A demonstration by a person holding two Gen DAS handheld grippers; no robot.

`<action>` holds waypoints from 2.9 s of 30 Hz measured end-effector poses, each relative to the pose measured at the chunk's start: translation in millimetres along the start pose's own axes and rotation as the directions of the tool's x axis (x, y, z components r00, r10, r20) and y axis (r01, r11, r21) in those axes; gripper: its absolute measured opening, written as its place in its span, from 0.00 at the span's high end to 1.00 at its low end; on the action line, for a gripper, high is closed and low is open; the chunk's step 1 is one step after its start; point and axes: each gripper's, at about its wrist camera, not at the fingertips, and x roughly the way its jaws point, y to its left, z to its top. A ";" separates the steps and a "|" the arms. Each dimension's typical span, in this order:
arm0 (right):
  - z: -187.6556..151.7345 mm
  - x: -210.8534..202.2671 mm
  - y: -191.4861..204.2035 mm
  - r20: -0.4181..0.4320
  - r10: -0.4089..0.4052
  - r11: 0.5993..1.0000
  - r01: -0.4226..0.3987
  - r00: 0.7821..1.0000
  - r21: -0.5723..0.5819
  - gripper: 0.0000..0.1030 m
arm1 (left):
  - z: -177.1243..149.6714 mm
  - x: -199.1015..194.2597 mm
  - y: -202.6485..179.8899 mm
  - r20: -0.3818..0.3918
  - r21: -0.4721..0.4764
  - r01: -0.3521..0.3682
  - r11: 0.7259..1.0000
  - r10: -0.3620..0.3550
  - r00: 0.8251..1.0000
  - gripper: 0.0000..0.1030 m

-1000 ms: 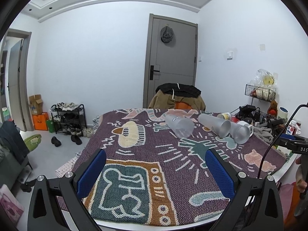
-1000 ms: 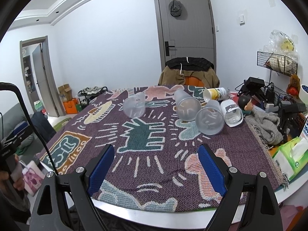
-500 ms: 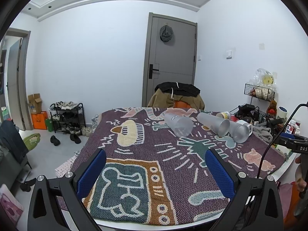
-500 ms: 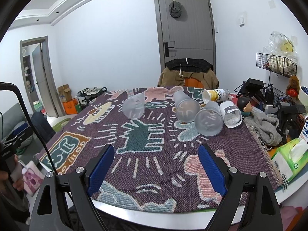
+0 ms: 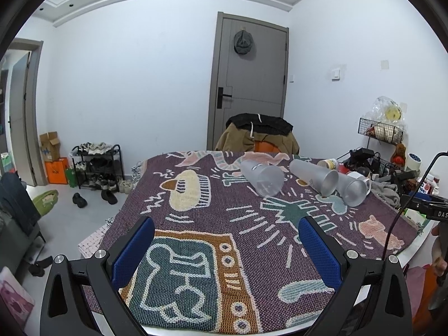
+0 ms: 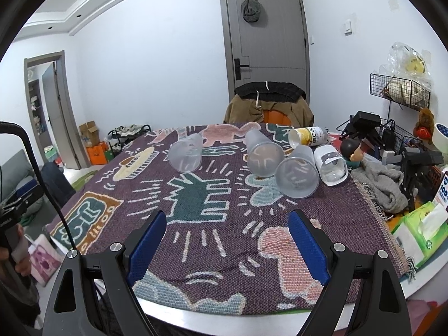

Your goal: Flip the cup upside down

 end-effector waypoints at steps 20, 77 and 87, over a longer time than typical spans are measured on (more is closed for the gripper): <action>72.9 39.3 -74.7 0.003 -0.107 0.994 0.107 0.994 0.029 0.13 | 39.6 56.5 -11.7 -0.117 0.011 0.008 1.000 -0.006 0.993 0.00; 108.6 215.3 -213.4 -0.437 -0.161 0.952 0.255 0.885 0.166 0.39 | 49.5 179.6 -22.1 -0.363 -0.103 0.018 0.995 -0.054 0.930 0.00; 140.2 156.1 -162.6 -0.336 -0.097 0.978 0.152 0.937 0.143 0.39 | 56.5 155.7 -6.7 -0.342 -0.102 0.007 0.995 -0.042 0.939 0.00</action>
